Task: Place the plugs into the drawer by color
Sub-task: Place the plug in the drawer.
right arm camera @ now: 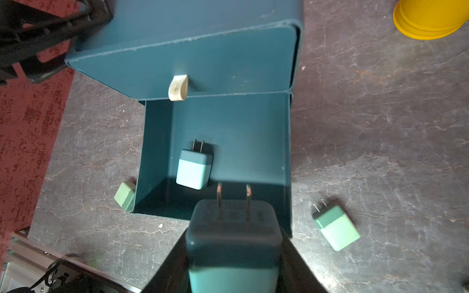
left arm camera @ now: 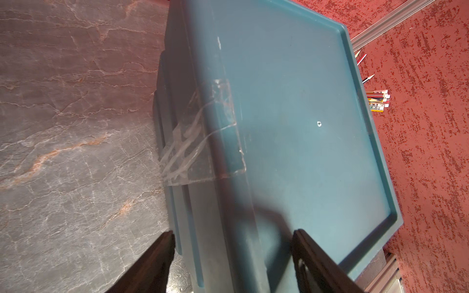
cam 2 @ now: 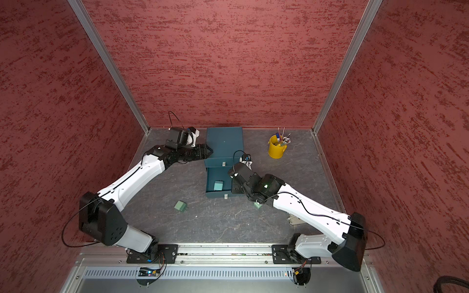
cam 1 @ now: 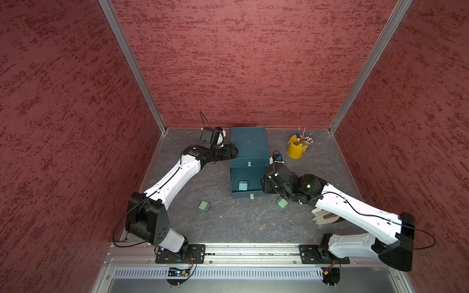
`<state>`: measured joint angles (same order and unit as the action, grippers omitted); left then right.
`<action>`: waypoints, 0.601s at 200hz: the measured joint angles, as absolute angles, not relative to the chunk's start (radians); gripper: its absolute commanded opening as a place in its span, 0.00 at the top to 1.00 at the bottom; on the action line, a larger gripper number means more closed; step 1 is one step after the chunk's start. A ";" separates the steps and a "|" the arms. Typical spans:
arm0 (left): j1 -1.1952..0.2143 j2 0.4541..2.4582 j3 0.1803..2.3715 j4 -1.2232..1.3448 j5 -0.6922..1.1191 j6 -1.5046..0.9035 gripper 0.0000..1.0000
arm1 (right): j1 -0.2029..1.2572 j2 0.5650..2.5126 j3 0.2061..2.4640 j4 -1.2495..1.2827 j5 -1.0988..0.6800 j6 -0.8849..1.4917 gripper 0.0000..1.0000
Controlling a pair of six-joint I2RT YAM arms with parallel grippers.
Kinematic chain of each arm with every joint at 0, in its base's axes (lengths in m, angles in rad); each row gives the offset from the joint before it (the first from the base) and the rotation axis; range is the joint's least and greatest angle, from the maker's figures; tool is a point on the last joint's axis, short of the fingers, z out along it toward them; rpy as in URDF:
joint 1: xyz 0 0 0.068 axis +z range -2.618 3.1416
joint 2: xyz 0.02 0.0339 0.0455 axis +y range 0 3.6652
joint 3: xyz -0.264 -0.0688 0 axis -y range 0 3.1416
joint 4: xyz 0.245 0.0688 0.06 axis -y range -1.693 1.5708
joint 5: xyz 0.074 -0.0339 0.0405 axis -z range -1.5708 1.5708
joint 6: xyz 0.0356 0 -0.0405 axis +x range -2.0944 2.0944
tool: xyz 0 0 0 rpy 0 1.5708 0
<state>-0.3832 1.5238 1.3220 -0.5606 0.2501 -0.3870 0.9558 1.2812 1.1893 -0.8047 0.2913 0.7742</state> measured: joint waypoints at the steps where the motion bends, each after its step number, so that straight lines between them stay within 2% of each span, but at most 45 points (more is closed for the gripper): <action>1: -0.383 1.524 1.322 -0.561 0.250 -0.387 0.24 | 0.956 1.282 1.189 -0.804 0.291 0.774 0.87; 49: -0.382 1.524 1.322 -0.561 0.250 -0.387 0.24 | 0.961 1.342 1.190 -0.755 0.291 0.777 0.86; 75: -0.382 1.524 1.322 -0.561 0.250 -0.387 0.24 | 0.961 1.398 1.213 -0.748 0.292 0.777 0.78; 86: -0.382 1.524 1.322 -0.561 0.250 -0.386 0.24 | 0.961 1.419 1.224 -0.744 0.293 0.777 0.68; 104: -0.382 1.524 1.322 -0.561 0.249 -0.386 0.24 | 0.961 1.444 1.240 -0.744 0.299 0.778 0.40; 120: -0.381 1.524 1.322 -0.561 0.249 -0.385 0.24 | 0.962 1.457 1.256 -0.748 0.308 0.778 0.29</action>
